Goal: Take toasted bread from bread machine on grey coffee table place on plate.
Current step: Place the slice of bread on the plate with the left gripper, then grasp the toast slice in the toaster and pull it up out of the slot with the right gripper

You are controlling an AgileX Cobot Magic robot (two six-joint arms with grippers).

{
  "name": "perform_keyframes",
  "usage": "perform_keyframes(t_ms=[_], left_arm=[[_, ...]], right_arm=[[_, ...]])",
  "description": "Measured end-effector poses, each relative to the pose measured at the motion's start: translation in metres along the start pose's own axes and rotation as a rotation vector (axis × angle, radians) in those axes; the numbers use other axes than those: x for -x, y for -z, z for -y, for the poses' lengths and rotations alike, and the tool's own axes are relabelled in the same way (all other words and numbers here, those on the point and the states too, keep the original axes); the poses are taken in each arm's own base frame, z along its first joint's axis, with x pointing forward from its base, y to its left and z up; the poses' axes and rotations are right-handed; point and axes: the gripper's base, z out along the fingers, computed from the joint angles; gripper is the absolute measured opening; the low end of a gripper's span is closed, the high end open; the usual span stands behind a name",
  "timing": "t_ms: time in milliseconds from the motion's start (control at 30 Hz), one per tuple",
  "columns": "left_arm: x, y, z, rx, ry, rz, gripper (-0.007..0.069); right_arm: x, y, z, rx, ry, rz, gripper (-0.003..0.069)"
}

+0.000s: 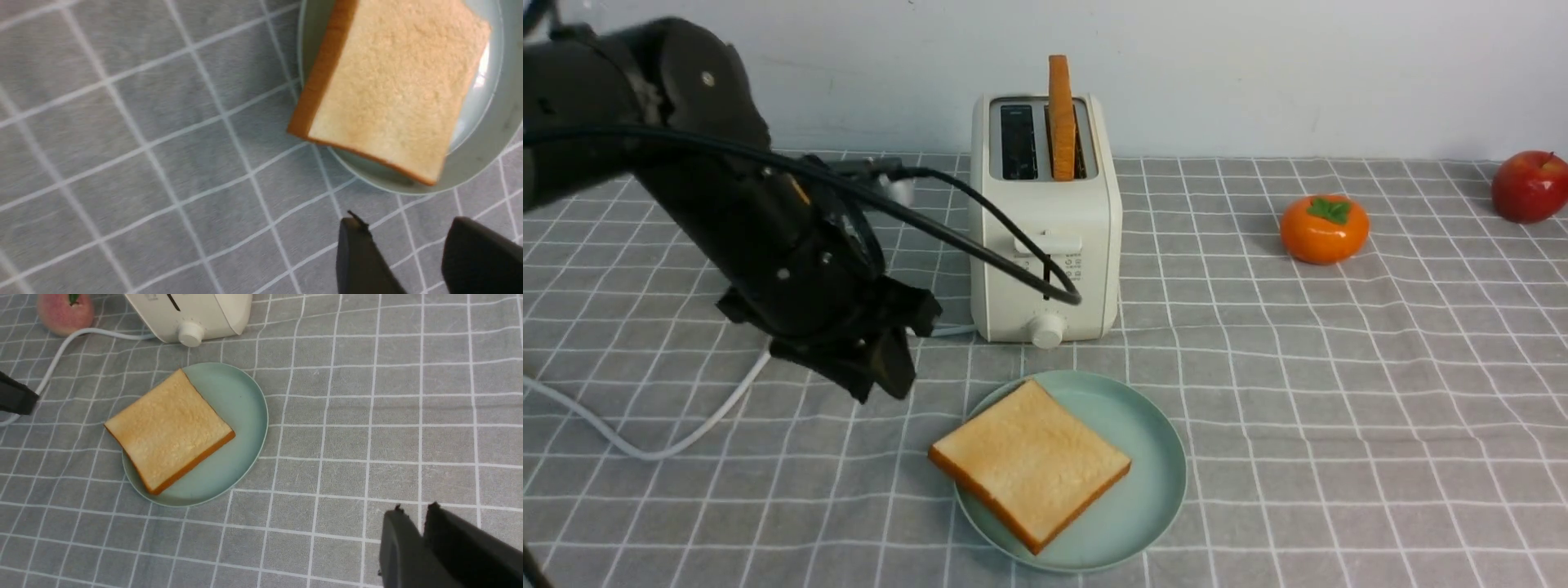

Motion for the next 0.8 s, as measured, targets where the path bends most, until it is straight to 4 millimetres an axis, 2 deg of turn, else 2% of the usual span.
perform_keyframes(t_ms=[67, 133, 200, 233, 333, 367, 400, 433, 533, 567, 600, 633, 667, 767, 800], left_arm=[[-0.009, 0.033, 0.006, 0.034, 0.007, 0.074, 0.0083], [-0.019, 0.059, 0.011, 0.043, 0.002, 0.143, -0.0010], [-0.025, 0.071, 0.014, 0.042, 0.005, 0.180, -0.0014], [-0.038, 0.088, 0.018, 0.037, 0.004, 0.234, -0.0014], [-0.063, 0.107, 0.021, 0.030, 0.006, 0.320, -0.0014], [-0.078, 0.115, 0.023, 0.026, 0.002, 0.372, -0.0014], [-0.079, 0.113, 0.022, 0.027, 0.005, 0.369, -0.0014], [-0.096, 0.120, 0.022, 0.028, -0.001, 0.417, -0.0014], [-0.121, 0.122, 0.020, 0.026, 0.010, 0.468, -0.0014], [-0.124, 0.123, 0.020, 0.025, 0.011, 0.478, -0.0014], [-0.135, 0.121, 0.019, 0.020, 0.030, 0.493, -0.0014], [-0.138, 0.123, 0.019, 0.018, 0.033, 0.501, -0.0014], [-0.149, 0.121, 0.018, 0.013, 0.048, 0.516, -0.0014], [-0.167, 0.116, 0.015, 0.005, 0.075, 0.529, -0.0014], [-0.168, 0.115, 0.014, 0.005, 0.076, 0.525, -0.0014]], right_arm=[[0.015, -0.003, -0.002, 0.007, 0.001, -0.042, 0.0092], [0.029, -0.009, -0.002, 0.013, -0.001, -0.085, 0.0083], [0.037, -0.013, -0.003, 0.019, -0.004, -0.104, 0.0077], [0.049, -0.021, -0.004, 0.037, -0.013, -0.130, 0.0073], [0.070, -0.042, -0.014, 0.096, 0.005, -0.189, 0.0072], [0.079, -0.055, -0.023, 0.122, 0.037, -0.217, 0.0075], [0.080, -0.057, -0.024, 0.122, 0.044, -0.219, 0.0076], [0.091, -0.073, -0.035, 0.139, 0.083, -0.231, 0.0089], [0.112, -0.106, -0.055, 0.129, 0.144, -0.192, 0.0146], [0.113, -0.109, -0.057, 0.132, 0.151, -0.189, 0.0152], [0.126, -0.127, -0.068, 0.129, 0.184, -0.145, 0.0207], [0.128, -0.129, -0.068, 0.125, 0.186, -0.139, 0.0216], [0.139, -0.147, -0.081, 0.134, 0.219, -0.094, 0.0286], [0.158, -0.178, -0.102, 0.157, 0.254, -0.023, 0.0433], [0.159, -0.180, -0.103, 0.159, 0.255, -0.018, 0.0443]])
